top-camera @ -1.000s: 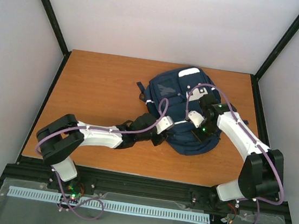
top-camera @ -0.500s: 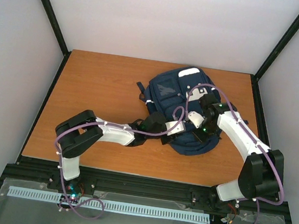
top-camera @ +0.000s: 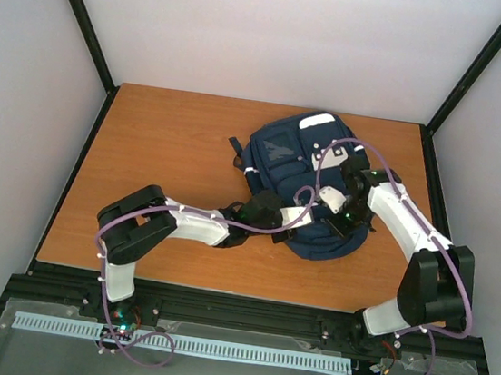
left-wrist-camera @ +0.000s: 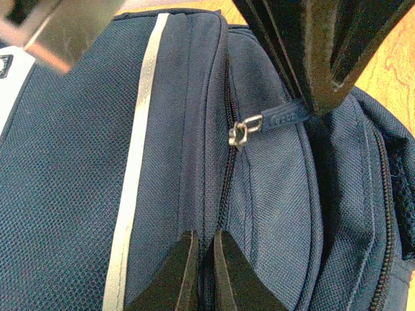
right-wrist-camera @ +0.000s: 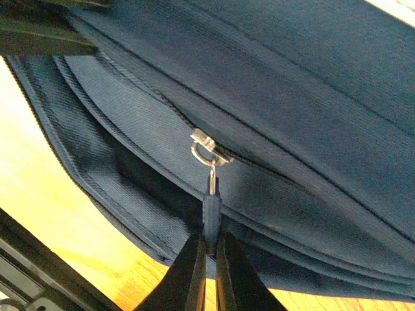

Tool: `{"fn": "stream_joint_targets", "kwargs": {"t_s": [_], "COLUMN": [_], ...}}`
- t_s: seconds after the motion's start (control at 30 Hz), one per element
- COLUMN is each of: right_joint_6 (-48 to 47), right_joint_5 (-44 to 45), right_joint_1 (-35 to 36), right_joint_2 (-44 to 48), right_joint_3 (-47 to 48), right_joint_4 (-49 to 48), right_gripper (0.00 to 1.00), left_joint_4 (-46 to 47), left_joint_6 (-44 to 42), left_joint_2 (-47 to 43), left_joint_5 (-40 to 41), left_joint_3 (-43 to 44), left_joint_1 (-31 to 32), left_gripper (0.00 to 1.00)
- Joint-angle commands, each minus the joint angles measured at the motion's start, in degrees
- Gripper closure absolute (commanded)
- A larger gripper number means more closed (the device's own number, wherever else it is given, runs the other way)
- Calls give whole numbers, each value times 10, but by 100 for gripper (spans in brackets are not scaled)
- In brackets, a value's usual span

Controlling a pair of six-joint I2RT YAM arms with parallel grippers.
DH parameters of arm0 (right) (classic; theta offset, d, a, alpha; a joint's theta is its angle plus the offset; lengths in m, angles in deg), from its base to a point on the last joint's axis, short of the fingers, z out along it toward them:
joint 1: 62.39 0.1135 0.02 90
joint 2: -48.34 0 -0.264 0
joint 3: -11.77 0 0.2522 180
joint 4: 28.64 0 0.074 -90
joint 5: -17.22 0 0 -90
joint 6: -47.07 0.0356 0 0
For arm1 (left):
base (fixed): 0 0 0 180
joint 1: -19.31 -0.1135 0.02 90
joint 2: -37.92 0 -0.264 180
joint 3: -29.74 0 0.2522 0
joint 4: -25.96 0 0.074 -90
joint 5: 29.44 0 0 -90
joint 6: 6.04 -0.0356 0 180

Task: Pack the student bag
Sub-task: Zip the student bag at the center of the board.

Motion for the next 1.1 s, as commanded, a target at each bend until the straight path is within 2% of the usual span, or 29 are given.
{"fn": "stream_joint_targets", "kwargs": {"t_s": [0.0, 0.53, 0.77, 1.07], "right_joint_6": [-33, -133, -155, -153], "right_joint_5": [9, 92, 127, 112], "right_joint_1": [-41, -183, -198, -208], "right_joint_2": [-2, -33, -84, -146], "right_joint_3": [11, 49, 87, 160], "right_joint_4": [35, 0, -59, -104], "right_gripper": [97, 97, 97, 97], "left_joint_4": [-4, 0, 8, 16], "left_joint_6": [18, 49, 61, 65], "left_joint_2": [-18, -78, -95, -113], "left_joint_5": [33, 29, 38, 29], "left_joint_3": [6, -79, -117, -141], "left_joint_1": [2, 2, 2, 2], "left_gripper": [99, 99, 99, 99]}}
